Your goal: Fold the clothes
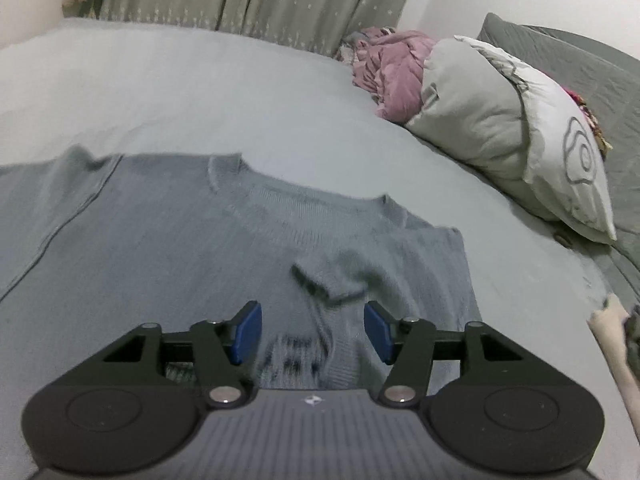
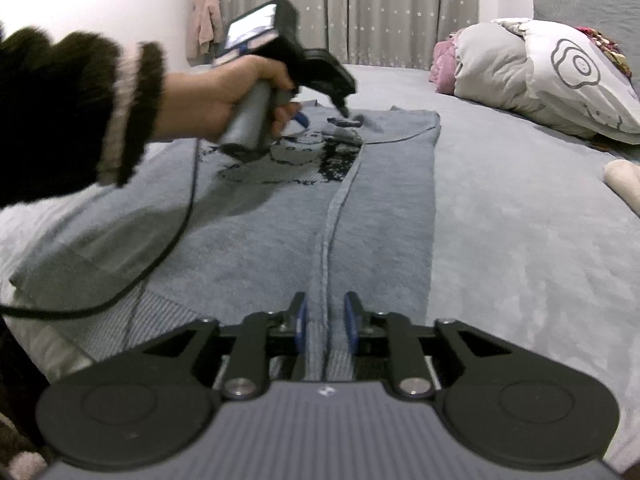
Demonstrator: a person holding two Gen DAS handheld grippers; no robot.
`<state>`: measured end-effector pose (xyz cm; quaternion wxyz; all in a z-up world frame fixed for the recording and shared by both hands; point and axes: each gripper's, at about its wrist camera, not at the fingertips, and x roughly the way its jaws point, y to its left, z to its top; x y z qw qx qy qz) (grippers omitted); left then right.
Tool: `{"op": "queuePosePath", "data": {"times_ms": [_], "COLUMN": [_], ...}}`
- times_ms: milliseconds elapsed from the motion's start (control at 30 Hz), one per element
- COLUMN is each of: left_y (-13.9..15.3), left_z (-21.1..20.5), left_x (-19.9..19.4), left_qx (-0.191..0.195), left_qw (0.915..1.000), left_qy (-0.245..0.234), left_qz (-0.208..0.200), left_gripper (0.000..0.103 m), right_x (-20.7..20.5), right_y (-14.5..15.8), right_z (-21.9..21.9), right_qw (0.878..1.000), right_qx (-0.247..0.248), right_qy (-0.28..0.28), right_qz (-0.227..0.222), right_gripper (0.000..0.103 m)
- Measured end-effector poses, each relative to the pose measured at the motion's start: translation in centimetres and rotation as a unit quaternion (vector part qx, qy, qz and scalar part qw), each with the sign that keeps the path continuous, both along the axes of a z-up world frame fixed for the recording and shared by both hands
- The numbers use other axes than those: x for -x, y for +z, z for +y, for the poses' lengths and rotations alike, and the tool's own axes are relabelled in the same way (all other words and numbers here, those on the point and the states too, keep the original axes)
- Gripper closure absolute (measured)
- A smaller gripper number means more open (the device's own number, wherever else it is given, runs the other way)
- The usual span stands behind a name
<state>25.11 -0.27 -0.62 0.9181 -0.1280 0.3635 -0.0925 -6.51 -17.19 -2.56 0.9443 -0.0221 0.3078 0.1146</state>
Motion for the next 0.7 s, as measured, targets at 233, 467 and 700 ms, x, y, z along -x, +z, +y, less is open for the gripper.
{"op": "queuePosePath", "data": {"times_ms": [233,467,700], "left_y": [0.9,0.9,0.1], "left_z": [1.3,5.6,11.2], "left_x": [8.6,16.6,20.4], "left_qx": [-0.078,-0.131,-0.122], "left_qw": [0.9952,0.9854,0.9876], "left_qy": [-0.017,0.007,0.041], "left_qz": [-0.056,-0.108,-0.09], "left_gripper": [0.037,0.031,0.028], "right_x": [2.1,2.4,2.2], "right_y": [0.4,1.0,0.5], "right_z": [-0.7,1.5,4.6], "right_qw": [1.0,0.999,0.996], "right_qx": [0.006,0.031,0.054], "right_qy": [-0.01,0.016,0.055], "right_qz": [0.007,-0.003,0.036], "right_gripper": [0.073,0.099,0.081]}}
